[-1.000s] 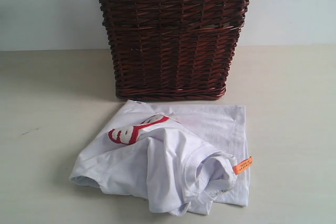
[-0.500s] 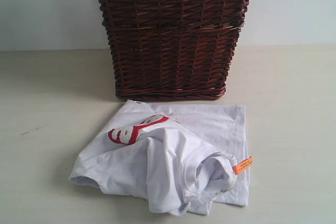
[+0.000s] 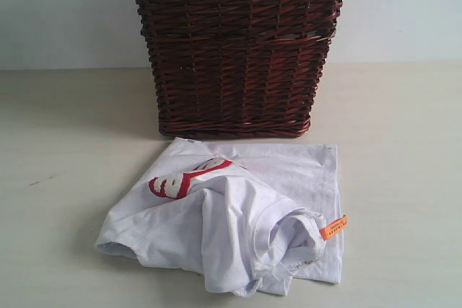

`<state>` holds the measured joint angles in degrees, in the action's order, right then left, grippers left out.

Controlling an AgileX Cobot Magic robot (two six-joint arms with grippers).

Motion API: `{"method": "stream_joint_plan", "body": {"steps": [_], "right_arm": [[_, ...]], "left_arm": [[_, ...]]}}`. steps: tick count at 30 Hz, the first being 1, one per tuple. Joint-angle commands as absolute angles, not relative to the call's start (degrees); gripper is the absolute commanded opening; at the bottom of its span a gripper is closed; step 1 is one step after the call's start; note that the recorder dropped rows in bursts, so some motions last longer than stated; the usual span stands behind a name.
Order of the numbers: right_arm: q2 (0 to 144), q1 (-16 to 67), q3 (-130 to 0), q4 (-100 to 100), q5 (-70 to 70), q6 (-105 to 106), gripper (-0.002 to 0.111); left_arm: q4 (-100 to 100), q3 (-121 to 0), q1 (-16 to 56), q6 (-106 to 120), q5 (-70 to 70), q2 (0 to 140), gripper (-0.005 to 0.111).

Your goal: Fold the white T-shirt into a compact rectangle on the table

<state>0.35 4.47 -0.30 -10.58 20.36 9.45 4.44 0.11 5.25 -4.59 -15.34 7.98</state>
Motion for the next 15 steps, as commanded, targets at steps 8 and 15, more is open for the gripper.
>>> {"method": "stream_joint_plan", "body": {"steps": [8, 15], "right_arm": [[0.0, 4.3, 0.0, -10.7, 19.7, 9.8, 0.016], [20.1, 5.1, -3.7, -16.1, 15.6, 9.3, 0.016]], "left_arm": [[4.9, 0.0, 5.1, -4.7, -15.3, 7.7, 0.000], [4.9, 0.0, 5.1, -4.7, -15.3, 7.7, 0.000]]}}
